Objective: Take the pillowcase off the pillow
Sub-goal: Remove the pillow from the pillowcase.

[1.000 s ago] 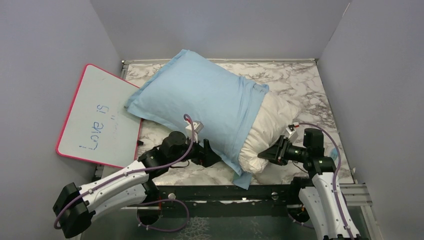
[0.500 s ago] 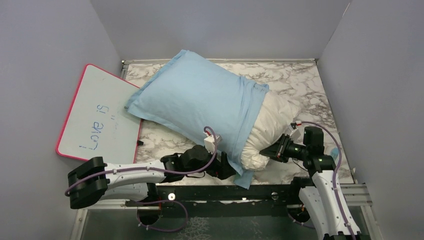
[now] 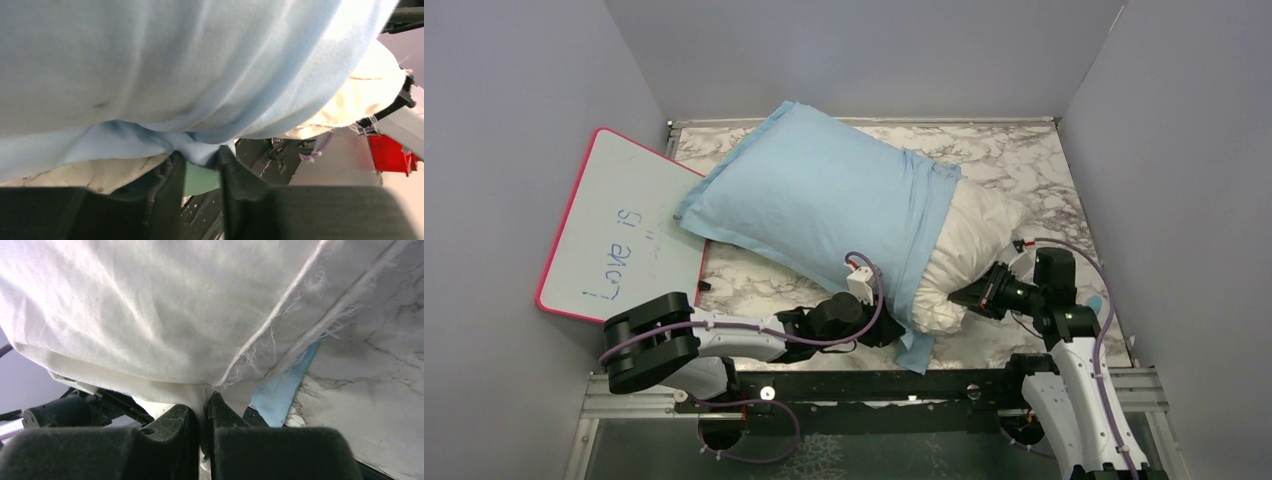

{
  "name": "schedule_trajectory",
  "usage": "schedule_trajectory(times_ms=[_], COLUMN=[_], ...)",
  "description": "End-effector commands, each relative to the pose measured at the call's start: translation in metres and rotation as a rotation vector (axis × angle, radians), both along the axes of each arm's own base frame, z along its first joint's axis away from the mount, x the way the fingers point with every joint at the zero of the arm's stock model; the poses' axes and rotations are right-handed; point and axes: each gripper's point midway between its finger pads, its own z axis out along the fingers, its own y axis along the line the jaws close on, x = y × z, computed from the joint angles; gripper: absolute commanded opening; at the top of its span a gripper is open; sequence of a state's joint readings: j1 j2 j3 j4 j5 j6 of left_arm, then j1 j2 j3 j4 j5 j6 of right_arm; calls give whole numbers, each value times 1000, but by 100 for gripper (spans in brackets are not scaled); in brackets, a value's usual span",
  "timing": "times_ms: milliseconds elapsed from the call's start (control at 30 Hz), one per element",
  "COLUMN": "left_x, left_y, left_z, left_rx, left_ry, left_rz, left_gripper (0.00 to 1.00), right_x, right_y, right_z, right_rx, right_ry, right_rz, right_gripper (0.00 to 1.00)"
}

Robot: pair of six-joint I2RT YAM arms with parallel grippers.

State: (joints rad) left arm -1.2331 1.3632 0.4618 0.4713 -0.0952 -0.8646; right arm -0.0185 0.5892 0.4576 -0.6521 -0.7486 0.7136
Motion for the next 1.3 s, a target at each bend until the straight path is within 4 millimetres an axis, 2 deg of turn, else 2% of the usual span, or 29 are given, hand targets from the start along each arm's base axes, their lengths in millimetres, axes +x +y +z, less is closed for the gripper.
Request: schedule_trajectory(times_ms=[0, 133, 333, 367, 433, 567, 667, 800, 933, 1000, 1067, 1200, 1267], left_x=[11, 14, 15, 13, 9, 2, -2, -5, -6, -6, -2, 14, 24], left_y=[3, 17, 21, 20, 17, 9, 0, -16, -25, -27, -25, -2, 17], left_z=[18, 16, 16, 17, 19, 31, 42, 39, 28, 30, 31, 23, 11], left_rx=[-69, -61, -55, -60, -70, -121, -163, -160, -178, -194, -192, -173, -132], left_ry=[-60, -86, -109, -106, -92, -67, -79, -70, -27, -24, -37, -43, -23], left_rz=[66, 93, 96, 85, 63, 29, -13, -65, -65, -66, -48, 49, 118], left_gripper=[23, 0, 0, 4, 33, 60, 72, 73, 62, 51, 35, 0, 0], right_x=[17, 20, 21, 21, 21, 22, 21, 20, 20, 22, 24, 30, 35], right_y=[-15, -16, -18, -18, -17, -17, -17, -16, -16, -17, -18, -30, -46], right_z=[6, 7, 7, 8, 8, 7, 5, 3, 3, 3, 3, 5, 5], right_rx=[-92, -103, -113, -112, -110, -103, -102, -101, -101, -109, -120, -194, -278], right_ry=[-30, -30, -28, -29, -30, -29, -22, -20, -19, -22, -25, -28, -22], right_rz=[-75, -84, -88, -86, -86, -86, -85, -79, -73, -76, -80, -121, -193], right_gripper=[11, 10, 10, 10, 10, 10, 10, 10, 10, 10, 10, 8, 1])
